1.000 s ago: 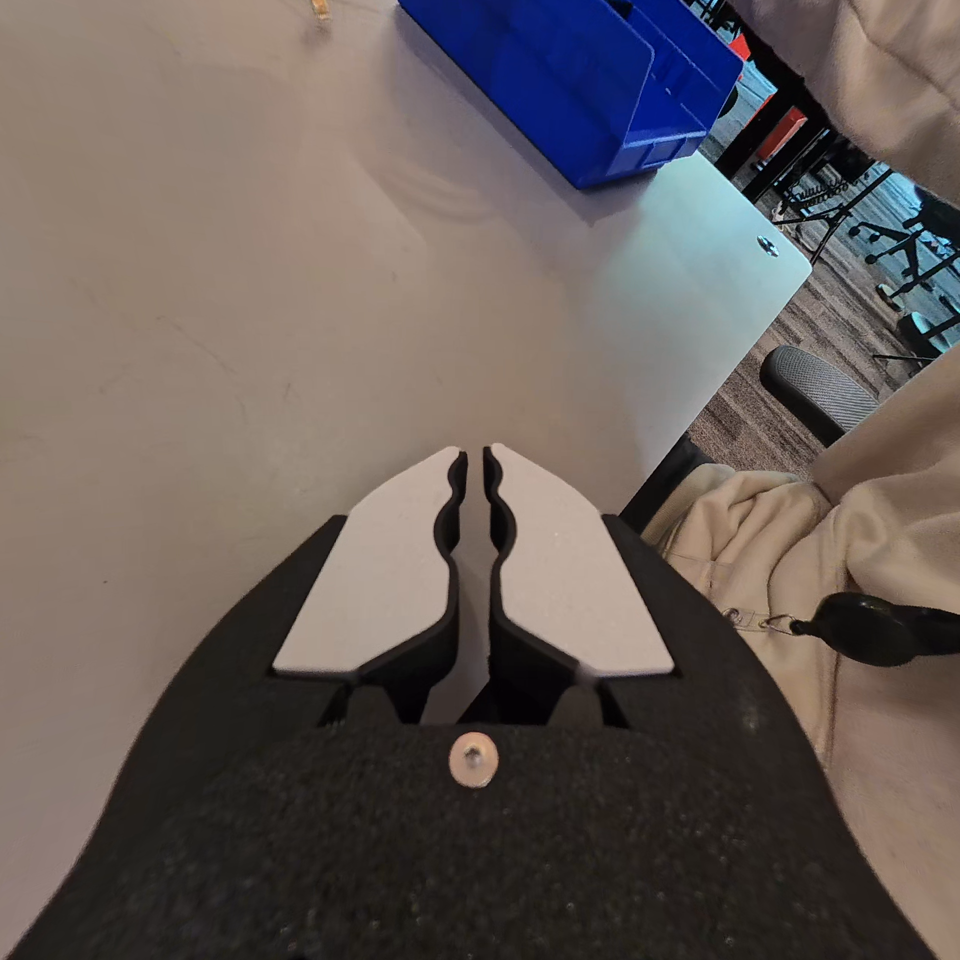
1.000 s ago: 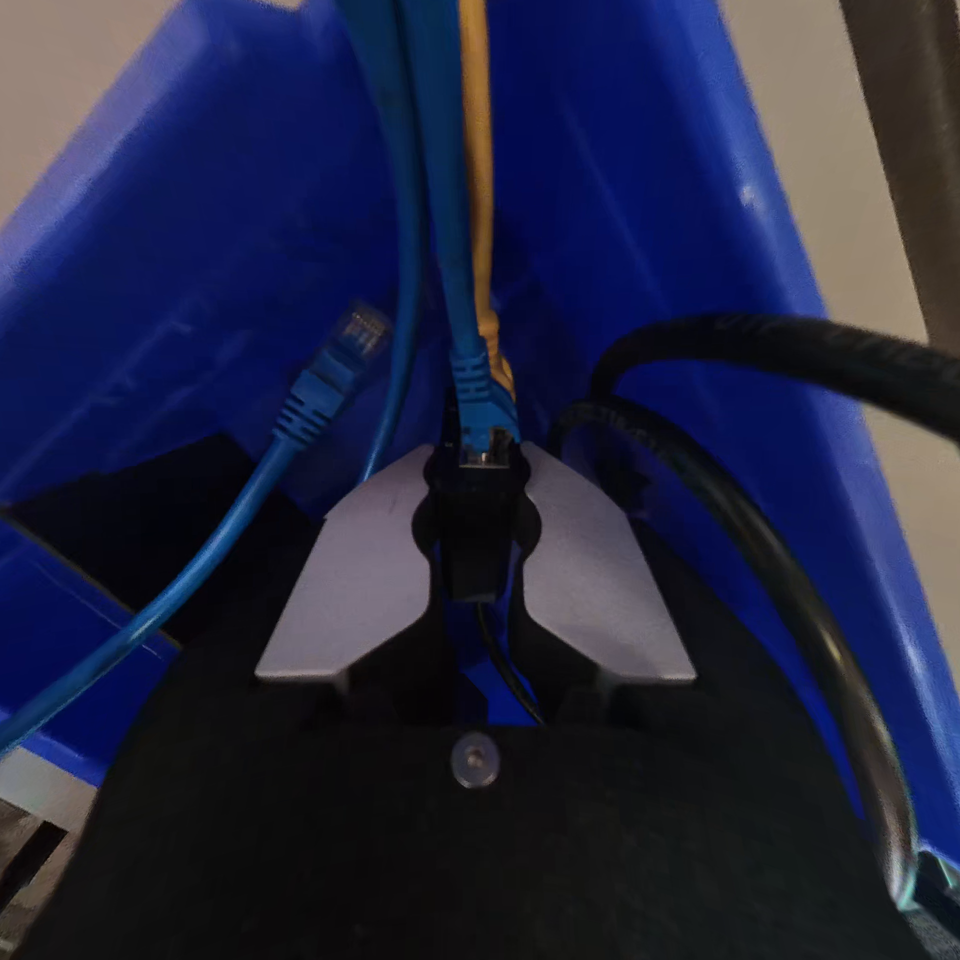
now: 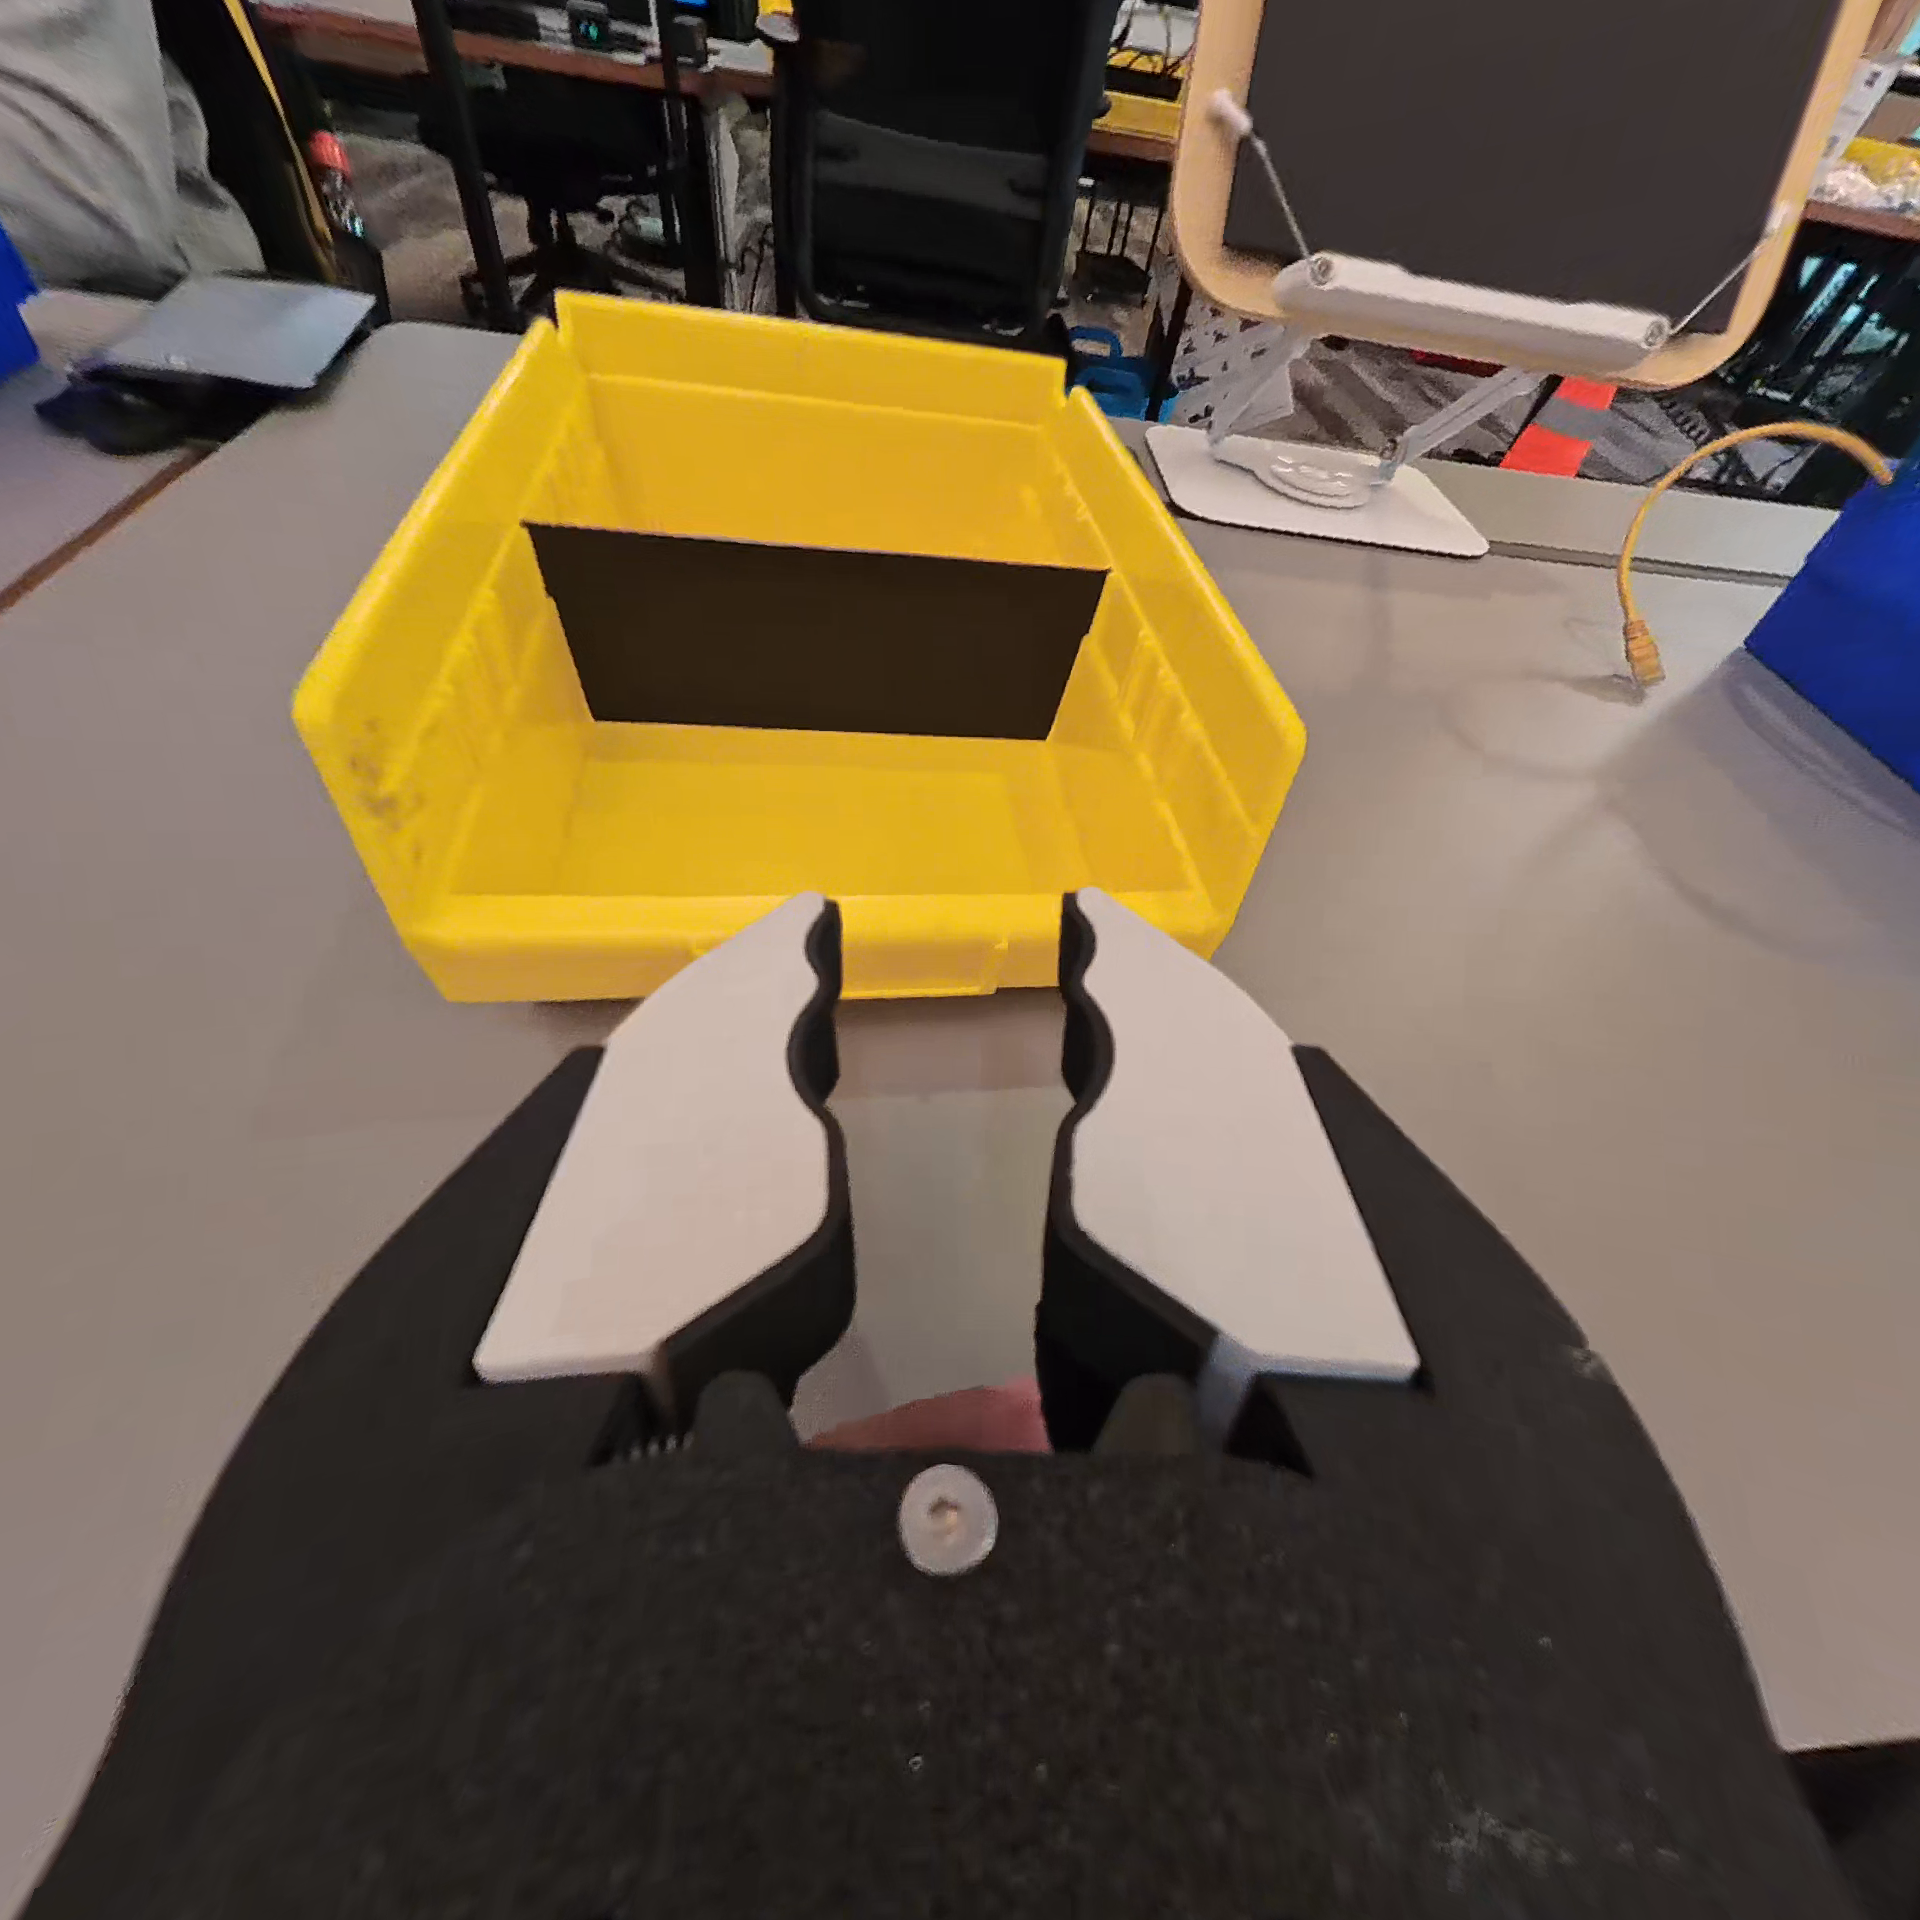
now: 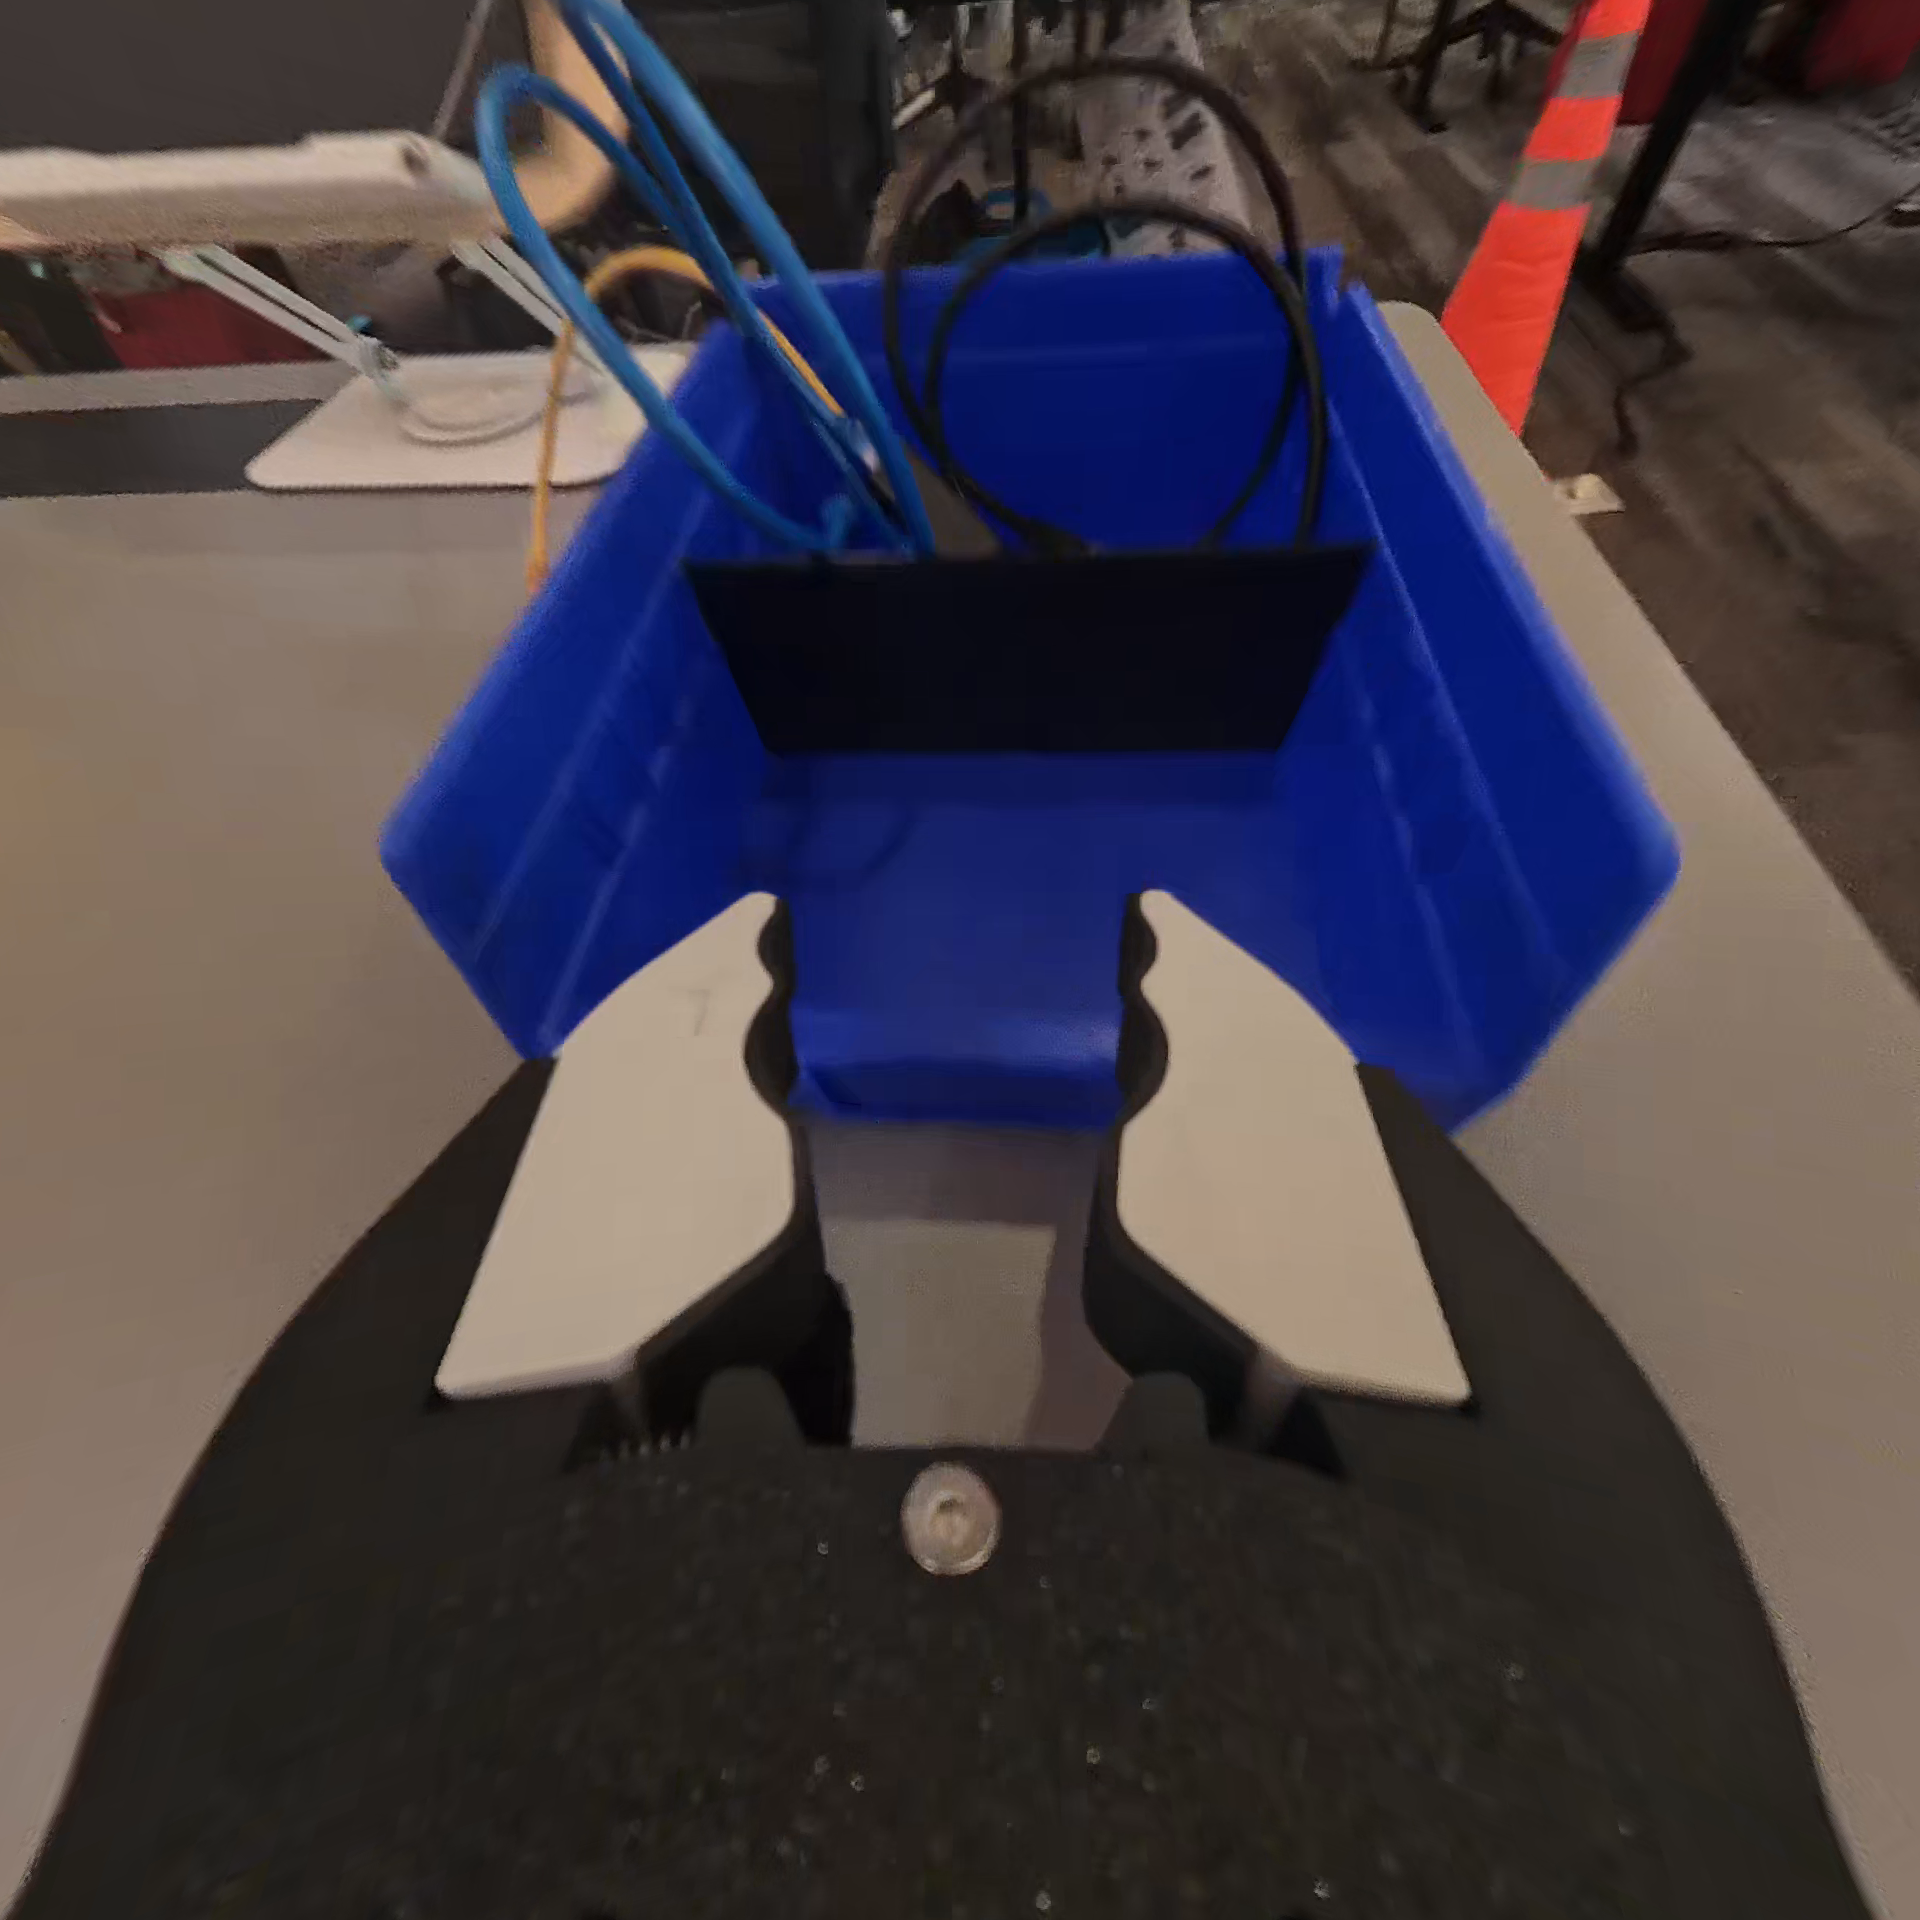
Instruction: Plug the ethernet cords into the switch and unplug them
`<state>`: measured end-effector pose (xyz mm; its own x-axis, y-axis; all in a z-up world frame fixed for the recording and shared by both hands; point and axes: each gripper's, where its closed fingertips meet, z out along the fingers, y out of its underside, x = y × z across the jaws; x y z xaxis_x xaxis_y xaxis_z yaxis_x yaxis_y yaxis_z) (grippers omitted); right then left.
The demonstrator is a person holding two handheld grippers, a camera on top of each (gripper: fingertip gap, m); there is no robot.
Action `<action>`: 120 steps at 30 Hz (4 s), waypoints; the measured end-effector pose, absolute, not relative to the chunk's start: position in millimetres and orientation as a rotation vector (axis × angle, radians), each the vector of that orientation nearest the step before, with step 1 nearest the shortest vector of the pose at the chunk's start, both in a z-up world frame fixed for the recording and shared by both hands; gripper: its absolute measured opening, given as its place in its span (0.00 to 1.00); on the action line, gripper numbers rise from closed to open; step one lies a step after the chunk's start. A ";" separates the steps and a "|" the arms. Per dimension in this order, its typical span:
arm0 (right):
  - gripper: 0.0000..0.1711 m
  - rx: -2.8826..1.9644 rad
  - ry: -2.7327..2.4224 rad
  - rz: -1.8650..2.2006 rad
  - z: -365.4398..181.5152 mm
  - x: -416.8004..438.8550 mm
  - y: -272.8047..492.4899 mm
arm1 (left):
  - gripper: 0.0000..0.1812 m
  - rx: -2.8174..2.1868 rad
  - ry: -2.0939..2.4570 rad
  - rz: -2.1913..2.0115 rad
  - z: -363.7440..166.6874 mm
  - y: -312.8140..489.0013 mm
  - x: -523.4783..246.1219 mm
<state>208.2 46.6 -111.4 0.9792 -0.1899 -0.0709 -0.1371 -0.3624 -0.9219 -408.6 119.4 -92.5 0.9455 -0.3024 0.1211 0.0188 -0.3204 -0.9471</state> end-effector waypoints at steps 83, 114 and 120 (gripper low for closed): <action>0.01 -1.986 0.224 0.004 -100.4 12.7 128.9 | 0.04 -1.905 0.471 -0.209 -80.5 172.7 -178.8; 0.34 -2.042 -0.553 0.253 -144.3 -125.0 30.0 | 0.24 -1.988 0.183 -0.318 -115.5 194.9 -509.7; 0.28 -2.033 -0.560 0.365 -134.5 -173.7 48.5 | 0.02 -1.973 0.173 -0.327 -118.4 212.4 -507.9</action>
<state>-173.7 48.5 -134.5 0.8498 0.5262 -0.0293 0.2388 -0.4340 -0.8687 -507.9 212.4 -118.4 0.9517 -0.2682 0.1497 0.0272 -0.4119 -0.9108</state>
